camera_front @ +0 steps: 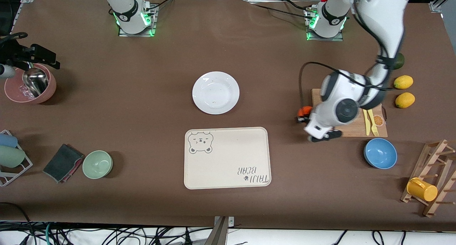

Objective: Place orange and plate with both arms
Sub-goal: 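Carry the orange with the left gripper over the white plate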

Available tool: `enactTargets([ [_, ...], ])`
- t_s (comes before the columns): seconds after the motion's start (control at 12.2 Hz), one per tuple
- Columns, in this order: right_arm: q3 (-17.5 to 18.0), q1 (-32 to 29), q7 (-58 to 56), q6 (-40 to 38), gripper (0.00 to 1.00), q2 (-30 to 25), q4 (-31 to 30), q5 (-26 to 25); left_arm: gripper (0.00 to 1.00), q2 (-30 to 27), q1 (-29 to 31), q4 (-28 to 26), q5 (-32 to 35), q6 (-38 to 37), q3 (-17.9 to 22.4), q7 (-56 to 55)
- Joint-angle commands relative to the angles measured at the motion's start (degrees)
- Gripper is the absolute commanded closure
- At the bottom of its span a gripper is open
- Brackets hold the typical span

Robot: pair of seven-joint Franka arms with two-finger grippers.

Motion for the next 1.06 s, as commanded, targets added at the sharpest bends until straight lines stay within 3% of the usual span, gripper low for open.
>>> enactTargets([
  [0.0, -0.05, -0.09, -0.19, -1.19, 0.0, 0.41, 1.44, 0.58, 0.95, 1.2, -9.52, 4.48, -6.92, -1.53, 0.63, -9.39],
  [0.16, -0.05, -0.09, -0.19, -1.19, 0.0, 0.41, 1.44, 0.58, 0.95, 3.38, -17.43, 7.11, -10.18, -0.92, 0.63, -13.88],
  [0.33, -0.05, -0.18, -0.19, -1.19, 0.0, 0.41, 1.44, 0.58, 0.94, 8.9, -24.47, 13.59, -10.46, 2.49, 0.71, -20.2],
  [0.65, -0.05, -0.18, -0.19, -1.19, 0.0, 0.41, 1.44, 0.58, 0.91, 15.43, -30.73, 18.63, -10.11, 7.77, 0.71, -24.36],
  [0.82, -0.05, -0.18, -0.19, -1.19, 0.0, 0.41, 1.44, 0.58, 0.77, 17.28, -31.97, 18.55, -9.67, 10.59, 0.98, -24.54],
  [0.9, -0.05, -0.09, -0.19, -1.19, 0.0, 0.41, 1.44, 0.58, 0.59, 17.98, -31.97, 18.55, -9.67, 10.6, 1.06, -24.45],
  [0.98, -0.05, -0.18, -0.19, -1.19, 0.0, 0.41, 1.44, 0.58, 0.29, 18.51, -31.97, 18.64, -9.23, 10.6, 1.07, -24.45],
])
